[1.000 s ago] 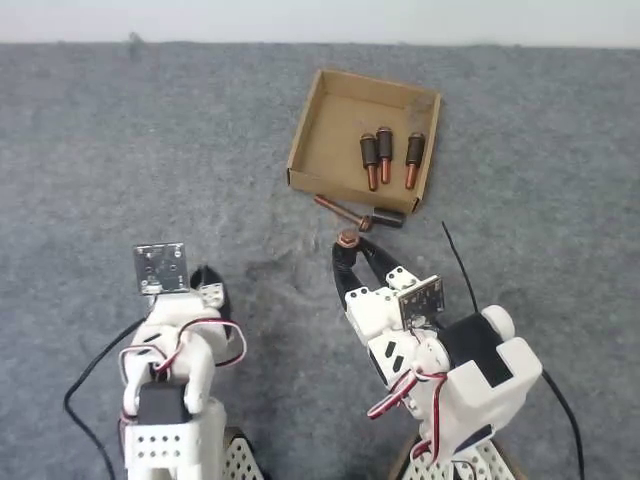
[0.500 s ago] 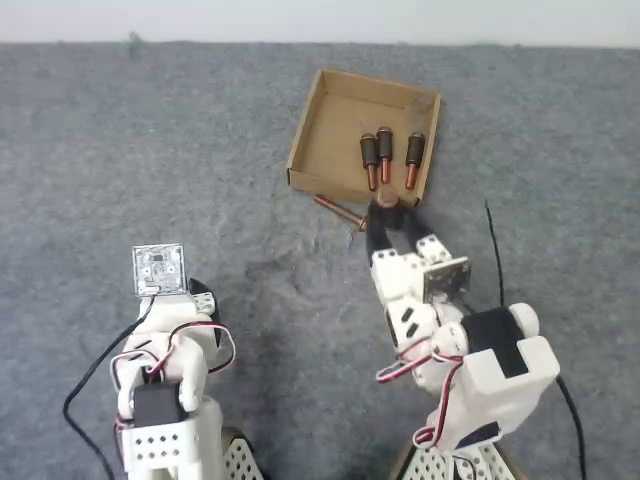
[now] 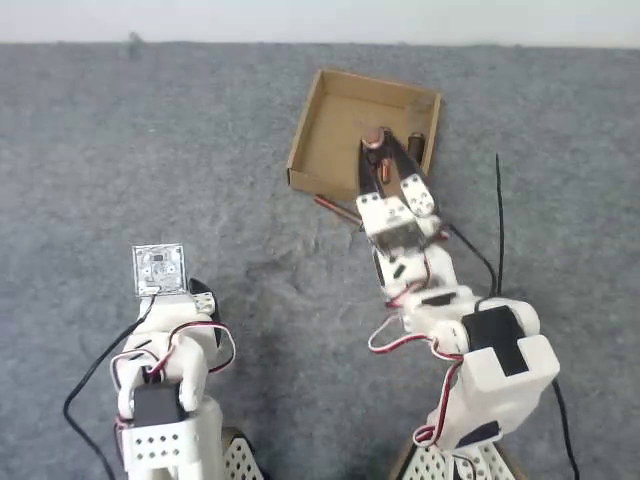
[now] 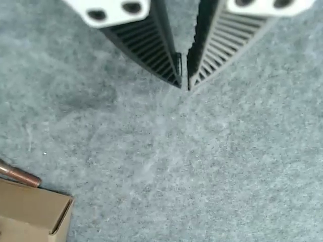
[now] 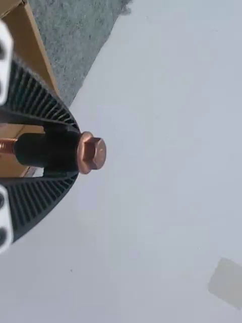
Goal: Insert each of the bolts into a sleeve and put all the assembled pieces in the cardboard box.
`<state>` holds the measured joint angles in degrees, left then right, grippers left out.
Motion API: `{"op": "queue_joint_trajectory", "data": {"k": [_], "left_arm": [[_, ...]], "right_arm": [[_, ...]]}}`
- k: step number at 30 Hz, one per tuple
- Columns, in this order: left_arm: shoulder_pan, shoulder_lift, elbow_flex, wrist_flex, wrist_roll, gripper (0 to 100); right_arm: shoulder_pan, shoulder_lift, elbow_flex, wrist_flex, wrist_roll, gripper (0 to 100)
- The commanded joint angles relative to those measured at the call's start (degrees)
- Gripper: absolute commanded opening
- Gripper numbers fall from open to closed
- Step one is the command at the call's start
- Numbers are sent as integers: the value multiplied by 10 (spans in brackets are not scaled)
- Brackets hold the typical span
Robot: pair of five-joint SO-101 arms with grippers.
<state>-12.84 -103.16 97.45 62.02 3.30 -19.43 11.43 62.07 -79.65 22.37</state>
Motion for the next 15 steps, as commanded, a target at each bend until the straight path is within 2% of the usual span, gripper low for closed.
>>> {"op": "queue_joint_trajectory", "data": {"k": [1,4,9,15], "left_arm": [[-4,-15,-9,2,-6,11],[-4,-15,-9,2,-6,11],[-25,-15,-9,0,-6,11],[-28,-15,-9,-1,-6,11]], "right_arm": [[22,-12,-113,104,16,7],[31,-9,-165,189,16,7],[47,-7,-260,405,3,7],[60,-7,-366,625,-47,7]]}}
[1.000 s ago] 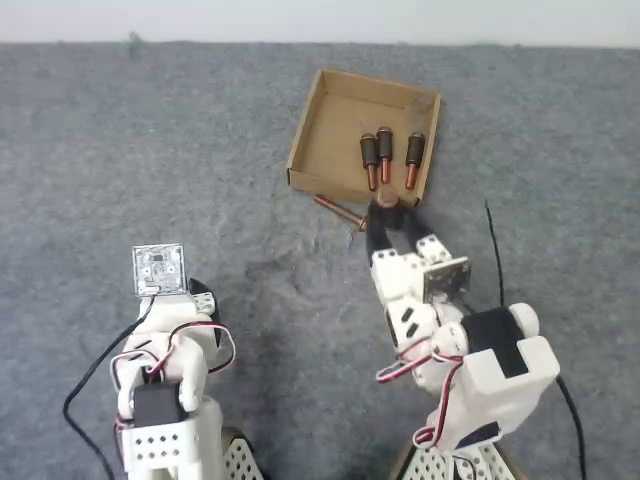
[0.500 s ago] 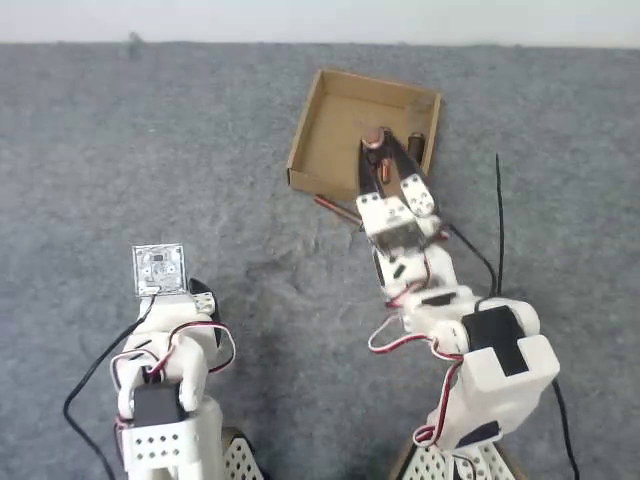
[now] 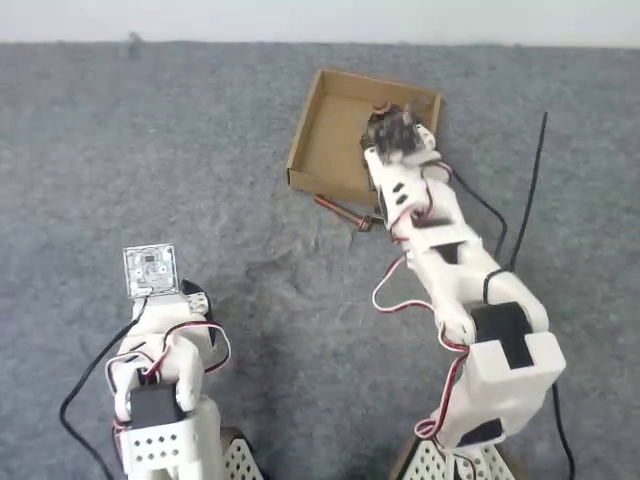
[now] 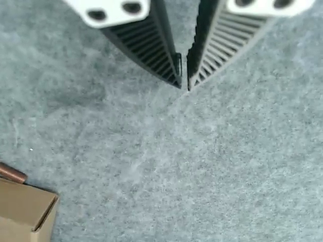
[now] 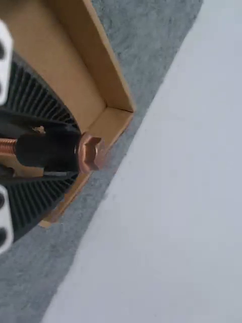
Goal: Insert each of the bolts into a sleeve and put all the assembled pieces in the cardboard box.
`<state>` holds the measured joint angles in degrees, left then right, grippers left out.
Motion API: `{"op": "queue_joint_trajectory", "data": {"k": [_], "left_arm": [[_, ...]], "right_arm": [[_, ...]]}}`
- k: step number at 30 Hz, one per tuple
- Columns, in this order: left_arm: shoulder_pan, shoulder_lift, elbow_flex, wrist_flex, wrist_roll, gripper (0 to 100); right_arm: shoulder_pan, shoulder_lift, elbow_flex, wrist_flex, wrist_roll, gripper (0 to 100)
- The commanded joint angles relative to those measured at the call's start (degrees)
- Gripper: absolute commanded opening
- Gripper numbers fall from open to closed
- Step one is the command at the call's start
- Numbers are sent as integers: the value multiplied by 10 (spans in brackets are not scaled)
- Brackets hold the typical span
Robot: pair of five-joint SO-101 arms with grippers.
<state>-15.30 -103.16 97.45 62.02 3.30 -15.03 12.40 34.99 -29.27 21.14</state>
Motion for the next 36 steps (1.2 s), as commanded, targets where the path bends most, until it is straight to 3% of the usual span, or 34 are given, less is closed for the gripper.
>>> {"op": "queue_joint_trajectory", "data": {"k": [1,6,17,21,26,36], "left_arm": [[-4,-15,-9,-1,-6,11],[-4,-15,-9,-1,-6,11],[-3,-15,-9,-2,-6,11],[-1,-15,-9,-2,-6,11],[-1,-15,-9,-2,-6,11],[-2,-15,-9,-11,-6,11]], "right_arm": [[20,-16,-111,151,-47,7],[25,8,-196,287,-91,7],[36,159,-425,537,-93,9],[47,193,-488,582,-127,28],[48,227,-549,643,-148,141],[45,185,-567,683,-149,144]]}}
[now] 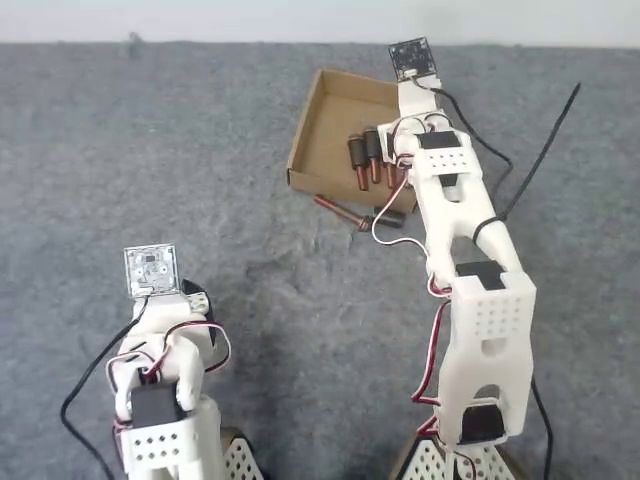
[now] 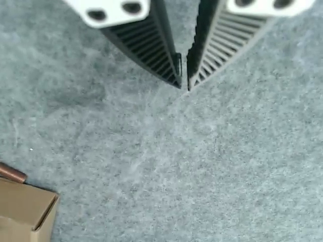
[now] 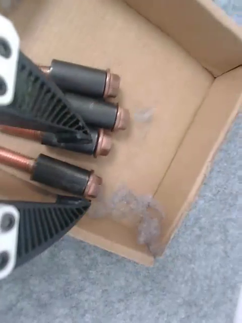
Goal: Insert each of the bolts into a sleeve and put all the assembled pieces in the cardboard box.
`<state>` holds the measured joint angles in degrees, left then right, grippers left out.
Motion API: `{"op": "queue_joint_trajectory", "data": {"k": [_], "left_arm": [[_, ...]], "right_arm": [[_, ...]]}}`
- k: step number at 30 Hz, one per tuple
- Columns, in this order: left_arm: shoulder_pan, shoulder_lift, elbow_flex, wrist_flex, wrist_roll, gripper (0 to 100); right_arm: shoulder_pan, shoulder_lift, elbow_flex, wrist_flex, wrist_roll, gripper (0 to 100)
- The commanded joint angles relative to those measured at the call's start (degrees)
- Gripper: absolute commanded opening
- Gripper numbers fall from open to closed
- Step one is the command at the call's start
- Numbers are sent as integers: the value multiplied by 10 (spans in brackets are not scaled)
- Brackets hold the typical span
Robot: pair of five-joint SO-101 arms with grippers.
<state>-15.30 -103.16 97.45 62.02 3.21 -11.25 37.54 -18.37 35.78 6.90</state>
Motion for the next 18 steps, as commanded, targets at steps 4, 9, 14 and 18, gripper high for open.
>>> {"op": "queue_joint_trajectory", "data": {"k": [4,9,14,18], "left_arm": [[-2,-15,-9,-11,-5,11],[-1,-15,-9,-11,-5,11],[-2,-15,-9,-11,-5,11],[-2,-15,-9,-11,-5,11]], "right_arm": [[7,-113,-33,111,-8,144],[0,-169,-33,220,-8,144],[-24,-229,-33,342,-9,144],[-59,-272,-33,455,-9,144]]}}
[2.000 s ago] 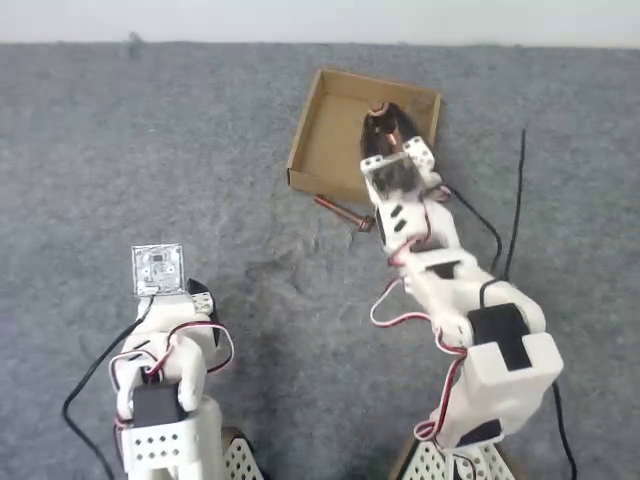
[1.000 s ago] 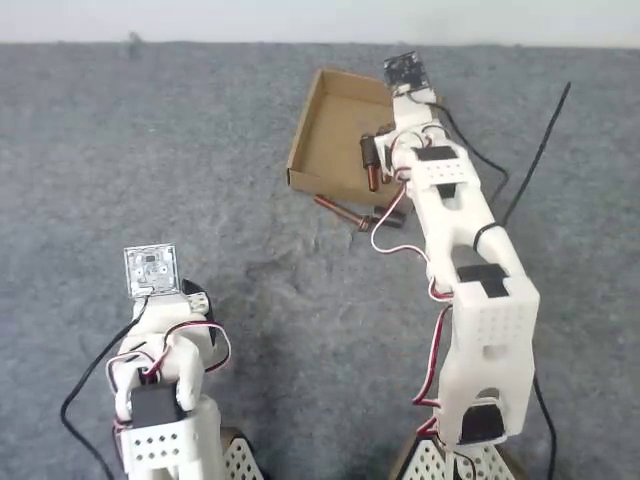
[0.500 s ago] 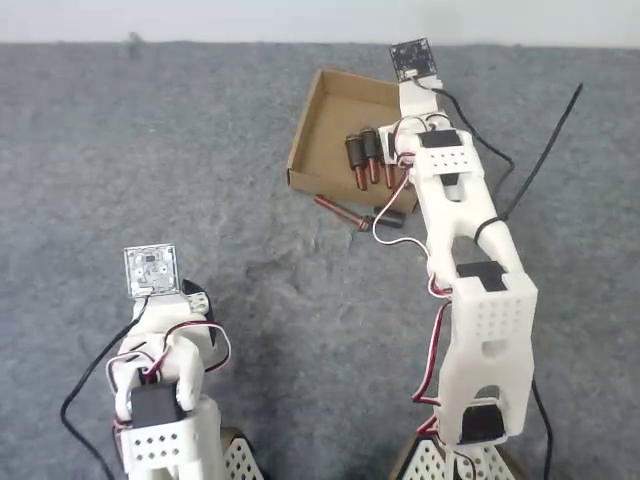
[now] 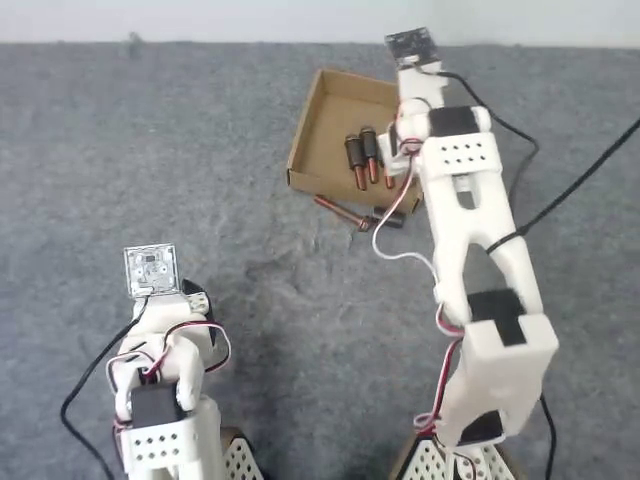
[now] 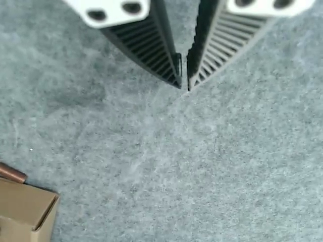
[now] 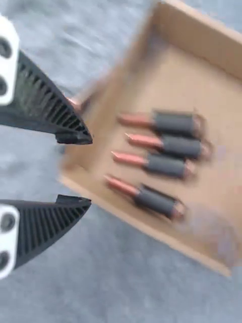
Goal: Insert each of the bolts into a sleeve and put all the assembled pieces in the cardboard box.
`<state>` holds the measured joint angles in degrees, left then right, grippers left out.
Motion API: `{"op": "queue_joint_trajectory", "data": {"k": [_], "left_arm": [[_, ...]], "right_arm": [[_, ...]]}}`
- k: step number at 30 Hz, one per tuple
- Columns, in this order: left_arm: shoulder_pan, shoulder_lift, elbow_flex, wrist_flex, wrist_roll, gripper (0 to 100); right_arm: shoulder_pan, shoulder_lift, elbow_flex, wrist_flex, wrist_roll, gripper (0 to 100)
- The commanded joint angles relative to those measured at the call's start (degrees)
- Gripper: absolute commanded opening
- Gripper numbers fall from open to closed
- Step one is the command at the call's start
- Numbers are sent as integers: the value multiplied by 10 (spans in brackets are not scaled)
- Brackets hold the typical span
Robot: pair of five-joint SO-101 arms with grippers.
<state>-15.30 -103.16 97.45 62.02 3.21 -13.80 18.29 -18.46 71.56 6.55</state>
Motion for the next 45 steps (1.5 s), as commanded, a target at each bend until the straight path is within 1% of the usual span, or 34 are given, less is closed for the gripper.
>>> {"op": "queue_joint_trajectory", "data": {"k": [1,7,11,14,17,26,28,30,32,35,42,44,45], "left_arm": [[-2,-15,-9,-11,-5,11],[-3,-15,-9,-9,-5,11],[-3,-15,-9,-8,-5,11],[-3,-15,-9,-7,-5,11],[-3,-15,-9,-7,-5,11],[-4,-15,-9,-6,-5,11],[-4,-15,-9,-6,-5,11],[-4,-15,-9,-6,-5,11],[-4,-15,-9,-6,-5,11],[-4,-15,-9,-6,-5,11],[-4,-15,-9,-6,-5,11],[-4,-15,-9,-6,-5,11],[-4,-15,-9,-6,-5,11]], "right_arm": [[-43,-89,-33,122,-4,144],[-79,-131,-32,241,-5,144],[-86,-143,-28,311,-2,143],[-82,-164,29,311,3,143],[-87,-199,121,299,40,143],[-99,-318,323,196,68,144],[-104,-324,356,166,113,144],[-104,-325,386,131,175,144],[-103,-323,418,84,240,144],[-102,-326,469,7,314,144],[-84,-322,507,-156,498,144],[-83,-321,520,-197,530,143],[-82,-319,523,-209,533,143]]}}
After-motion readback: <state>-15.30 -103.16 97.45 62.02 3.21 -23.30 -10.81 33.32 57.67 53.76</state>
